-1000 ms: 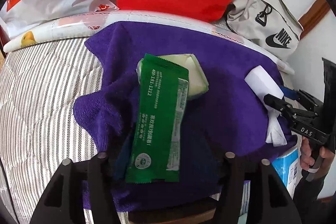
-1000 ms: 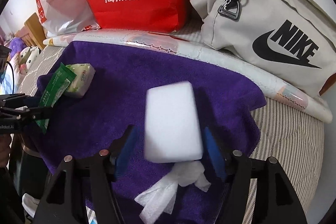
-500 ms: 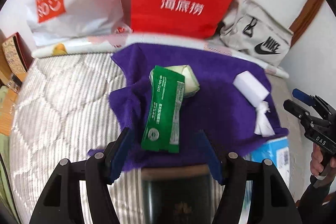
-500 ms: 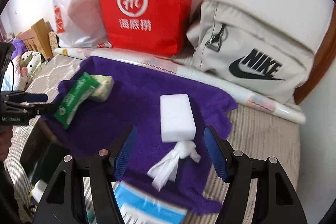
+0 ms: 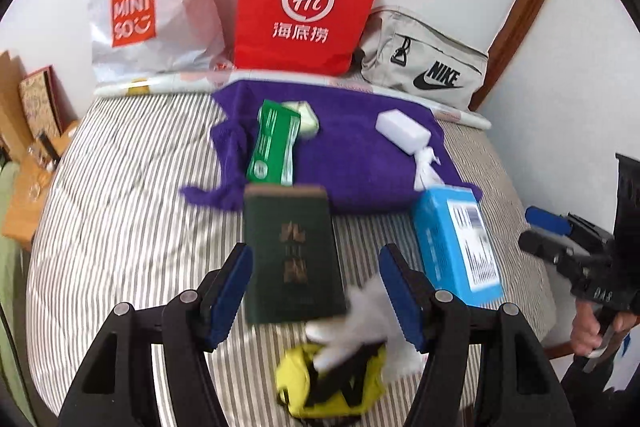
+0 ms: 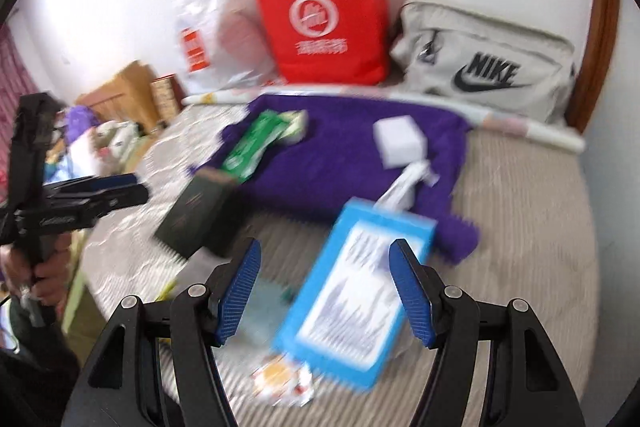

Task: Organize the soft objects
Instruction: 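Move the left gripper toward the yellow bag while the right gripper approaches the orange-print packet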

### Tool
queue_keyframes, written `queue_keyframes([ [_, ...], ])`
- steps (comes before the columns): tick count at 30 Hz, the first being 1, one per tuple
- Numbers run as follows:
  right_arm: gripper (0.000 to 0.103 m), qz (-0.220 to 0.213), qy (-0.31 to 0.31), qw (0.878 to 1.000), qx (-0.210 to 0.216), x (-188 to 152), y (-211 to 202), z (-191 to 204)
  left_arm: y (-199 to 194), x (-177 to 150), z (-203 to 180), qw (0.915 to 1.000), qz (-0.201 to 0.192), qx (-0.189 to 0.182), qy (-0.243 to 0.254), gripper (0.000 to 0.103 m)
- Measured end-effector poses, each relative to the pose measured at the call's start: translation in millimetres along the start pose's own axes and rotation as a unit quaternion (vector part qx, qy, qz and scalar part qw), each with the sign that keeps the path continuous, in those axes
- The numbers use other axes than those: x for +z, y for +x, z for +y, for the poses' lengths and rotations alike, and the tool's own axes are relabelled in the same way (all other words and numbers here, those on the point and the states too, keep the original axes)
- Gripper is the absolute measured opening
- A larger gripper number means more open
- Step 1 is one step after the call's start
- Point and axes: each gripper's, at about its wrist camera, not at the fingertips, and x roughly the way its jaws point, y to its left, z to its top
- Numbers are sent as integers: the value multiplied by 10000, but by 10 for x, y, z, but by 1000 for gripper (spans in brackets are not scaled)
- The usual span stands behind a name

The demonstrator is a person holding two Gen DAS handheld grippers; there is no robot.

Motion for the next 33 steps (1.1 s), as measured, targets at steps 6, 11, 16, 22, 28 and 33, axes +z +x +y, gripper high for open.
queue_keyframes([
  [6,66,45,-325,9994,-134,-490,-17,336,-32,-448,-17,9998,149,96,36,64],
  [11,66,223,-502,9982,-226,-876,115,491,30,-729,25,9995,306,107,22,64],
  [16,66,553,-629,9959,-337,-1231,383,501,81,-940,154,9991,403,85,-124,64],
  [22,66,580,-455,9963,-433,-1406,521,401,214,-1074,238,9980,557,120,-278,64],
  [28,66,613,-413,9960,-497,-1404,700,374,284,-1106,269,9972,659,162,-313,64],
  [33,70,595,-551,9954,-507,-1399,738,482,306,-1107,329,9967,696,194,-381,64],
])
